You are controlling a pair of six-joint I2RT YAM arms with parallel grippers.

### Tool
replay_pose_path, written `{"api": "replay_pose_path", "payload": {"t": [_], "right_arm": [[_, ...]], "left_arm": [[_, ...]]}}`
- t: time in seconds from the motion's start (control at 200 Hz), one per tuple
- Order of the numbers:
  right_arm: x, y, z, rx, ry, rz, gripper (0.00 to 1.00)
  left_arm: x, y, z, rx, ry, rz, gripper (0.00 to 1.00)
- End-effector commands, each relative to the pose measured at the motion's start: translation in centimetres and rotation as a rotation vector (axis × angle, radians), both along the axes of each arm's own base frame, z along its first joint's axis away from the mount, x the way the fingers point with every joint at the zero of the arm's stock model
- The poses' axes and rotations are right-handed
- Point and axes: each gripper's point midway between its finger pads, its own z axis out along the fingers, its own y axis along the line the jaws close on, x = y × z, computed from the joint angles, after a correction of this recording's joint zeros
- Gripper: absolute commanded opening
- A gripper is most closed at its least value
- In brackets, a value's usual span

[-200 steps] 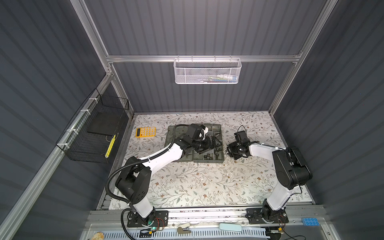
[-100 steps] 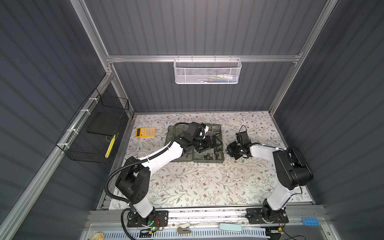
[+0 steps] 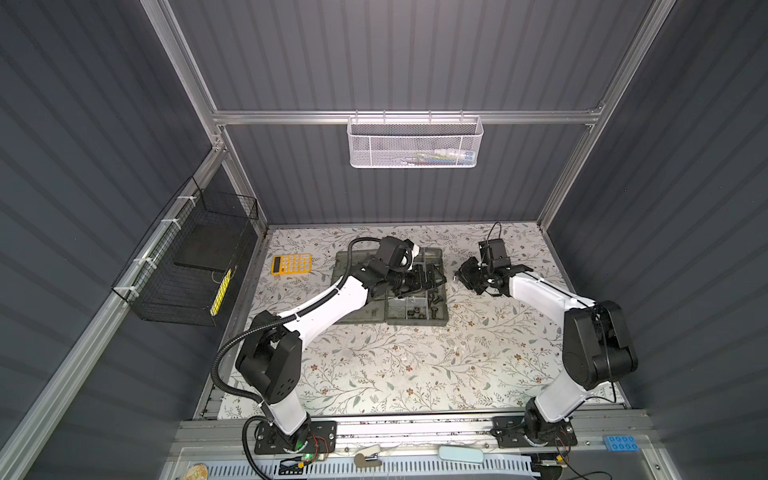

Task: Sort the screws and nuts into containers
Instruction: 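Carry the wing nut over the organizer compartment with the right gripper, then lower the wing nut into the compartment and open the right gripper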

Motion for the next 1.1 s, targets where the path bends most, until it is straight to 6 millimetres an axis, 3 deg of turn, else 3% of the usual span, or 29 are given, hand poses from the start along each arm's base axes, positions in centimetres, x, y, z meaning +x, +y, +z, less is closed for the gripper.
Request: {"api": "replay_pose_path", "payload": {"t": [0.0,0.305,0.64,1.096], "right_arm": [[1.1,0.9,1.7,-0.009,-0.045,0.073,0.17],[3.9,6.6,2.9,0.098,-0.082,0.214,0.17],[5.4,12.3,0.9,0.122,-0.063,0.321,0.18],[5.5,14.9,-4.0,0.097,0.022,0.363,0.20]], "left_arm": [[0.5,0.6,0.1,0.026,-0.014,0.001,1.00],[1.4,2.9,0.5,0.023,-0.013,0.045,1.00],[1.8,5.7,0.1,0.024,0.009,0.105,1.00],[1.0,7.1,0.3,0.049,-0.009,0.128,1.00]]}}
